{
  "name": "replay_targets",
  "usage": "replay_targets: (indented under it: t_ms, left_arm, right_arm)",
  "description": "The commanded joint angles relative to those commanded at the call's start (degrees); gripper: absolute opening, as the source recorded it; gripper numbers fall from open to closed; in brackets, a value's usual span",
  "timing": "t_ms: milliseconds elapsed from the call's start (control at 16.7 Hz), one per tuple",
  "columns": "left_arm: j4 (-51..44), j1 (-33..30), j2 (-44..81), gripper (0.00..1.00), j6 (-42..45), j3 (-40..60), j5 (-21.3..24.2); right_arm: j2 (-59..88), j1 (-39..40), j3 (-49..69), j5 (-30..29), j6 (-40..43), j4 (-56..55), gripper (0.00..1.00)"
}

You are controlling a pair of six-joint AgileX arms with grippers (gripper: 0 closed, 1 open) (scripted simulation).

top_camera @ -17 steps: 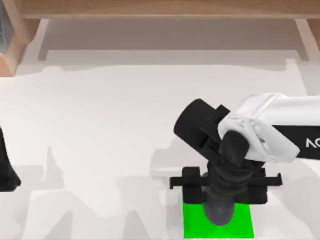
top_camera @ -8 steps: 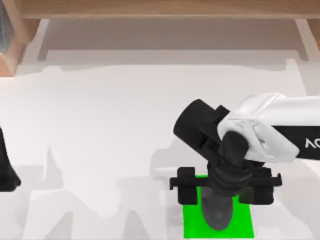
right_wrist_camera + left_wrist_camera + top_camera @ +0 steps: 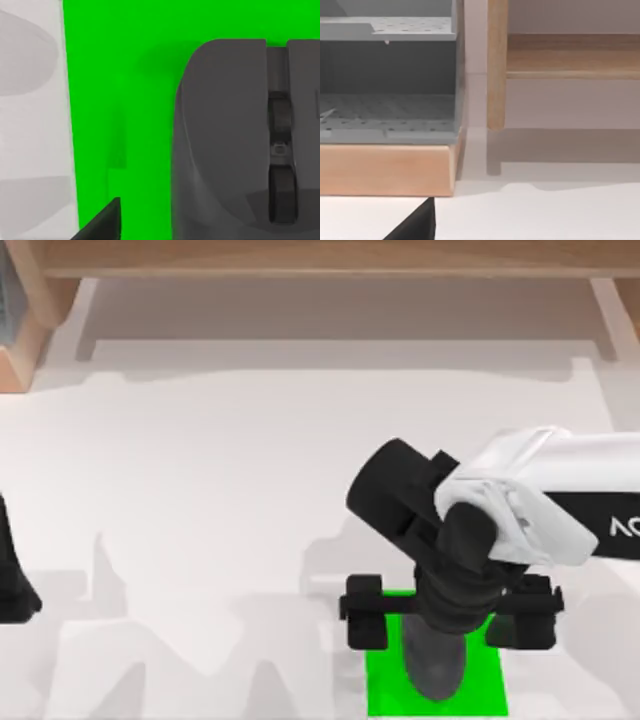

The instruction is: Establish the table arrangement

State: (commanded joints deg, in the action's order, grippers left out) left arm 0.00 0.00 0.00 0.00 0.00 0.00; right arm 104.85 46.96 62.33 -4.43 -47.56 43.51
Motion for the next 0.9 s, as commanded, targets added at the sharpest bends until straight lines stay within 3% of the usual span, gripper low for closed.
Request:
replay_targets:
  t_ms: [240, 420, 660, 900]
  left_arm:
    - [0.0, 0.0, 0.0, 1.0, 0.0, 0.0, 0.0]
    - [0.0, 0.0, 0.0, 1.0, 0.0, 0.0, 0.0]
    - [0.0, 0.0, 0.0, 1.0, 0.0, 0.0, 0.0]
    - [0.0, 0.0, 0.0, 1.0, 0.0, 0.0, 0.0]
  right_arm:
    - [-1.3, -2.8, 0.4, 1.6, 2.9, -3.2, 1.0]
    - [-2.7, -10.9, -0.6, 5.8, 10.8, -11.9, 1.0]
    - [-2.7, -29.4, -4.3, 14.5, 28.8, -31.3, 1.0]
    - [-4.2, -53.6, -7.8, 24.3, 54.8, -58.6, 1.0]
